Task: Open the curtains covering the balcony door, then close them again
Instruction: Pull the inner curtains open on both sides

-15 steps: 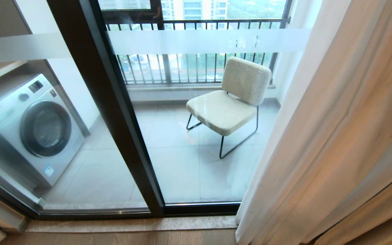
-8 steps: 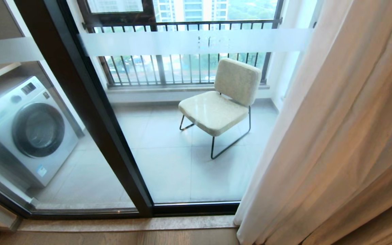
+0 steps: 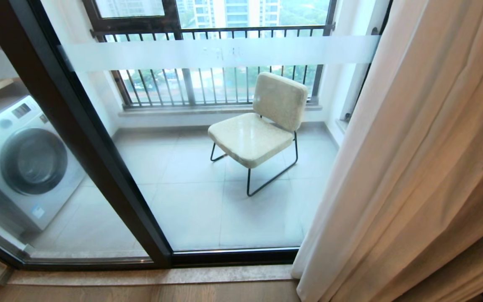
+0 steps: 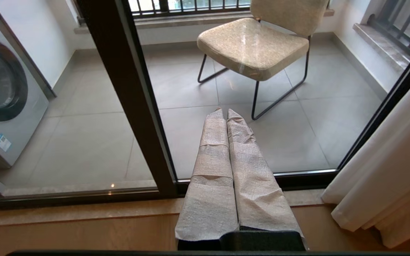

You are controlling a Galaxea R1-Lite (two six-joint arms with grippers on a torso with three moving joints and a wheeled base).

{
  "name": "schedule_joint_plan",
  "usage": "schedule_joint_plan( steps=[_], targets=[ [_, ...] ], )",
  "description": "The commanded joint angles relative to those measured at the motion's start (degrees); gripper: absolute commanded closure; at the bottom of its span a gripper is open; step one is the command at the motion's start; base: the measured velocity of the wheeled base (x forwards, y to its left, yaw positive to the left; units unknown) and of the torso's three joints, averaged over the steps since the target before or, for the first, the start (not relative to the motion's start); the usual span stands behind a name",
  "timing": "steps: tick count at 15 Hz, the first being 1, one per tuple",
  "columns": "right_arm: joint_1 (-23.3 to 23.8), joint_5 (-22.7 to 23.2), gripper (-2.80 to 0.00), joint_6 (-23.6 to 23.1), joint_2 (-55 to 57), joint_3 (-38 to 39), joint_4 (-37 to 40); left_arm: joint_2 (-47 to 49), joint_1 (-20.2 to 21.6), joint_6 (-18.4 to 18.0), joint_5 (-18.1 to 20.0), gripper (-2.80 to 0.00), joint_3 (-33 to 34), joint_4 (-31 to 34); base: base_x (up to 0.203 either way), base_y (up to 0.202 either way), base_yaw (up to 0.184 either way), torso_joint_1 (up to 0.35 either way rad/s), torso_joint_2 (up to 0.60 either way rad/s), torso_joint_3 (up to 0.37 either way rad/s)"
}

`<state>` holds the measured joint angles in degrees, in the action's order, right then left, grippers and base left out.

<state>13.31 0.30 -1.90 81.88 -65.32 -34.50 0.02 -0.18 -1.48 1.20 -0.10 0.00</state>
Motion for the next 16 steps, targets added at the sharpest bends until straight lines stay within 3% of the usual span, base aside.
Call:
schedule_joint_plan(
  steps=[1, 10, 16],
  targets=[
    [0.1, 0.0, 0.00, 0.0, 0.0, 0.0, -0.2, 0.0, 0.0, 0.0, 0.0, 0.00, 0.0, 0.0, 0.000, -0.193, 0.002, 0.005, 0.00, 0.007],
    [0.1, 0.0, 0.00, 0.0, -0.1, 0.1, -0.2, 0.0, 0.0, 0.2, -0.1, 0.00, 0.0, -0.1, 0.000, -0.186, 0.001, 0.004, 0.00, 0.002],
    [0.0, 0.0, 0.00, 0.0, -0.1, 0.0, -0.4, 0.0, 0.0, 0.2, -0.1, 0.00, 0.0, -0.1, 0.000, -0.016, -0.001, 0.000, 0.00, 0.000]
  ],
)
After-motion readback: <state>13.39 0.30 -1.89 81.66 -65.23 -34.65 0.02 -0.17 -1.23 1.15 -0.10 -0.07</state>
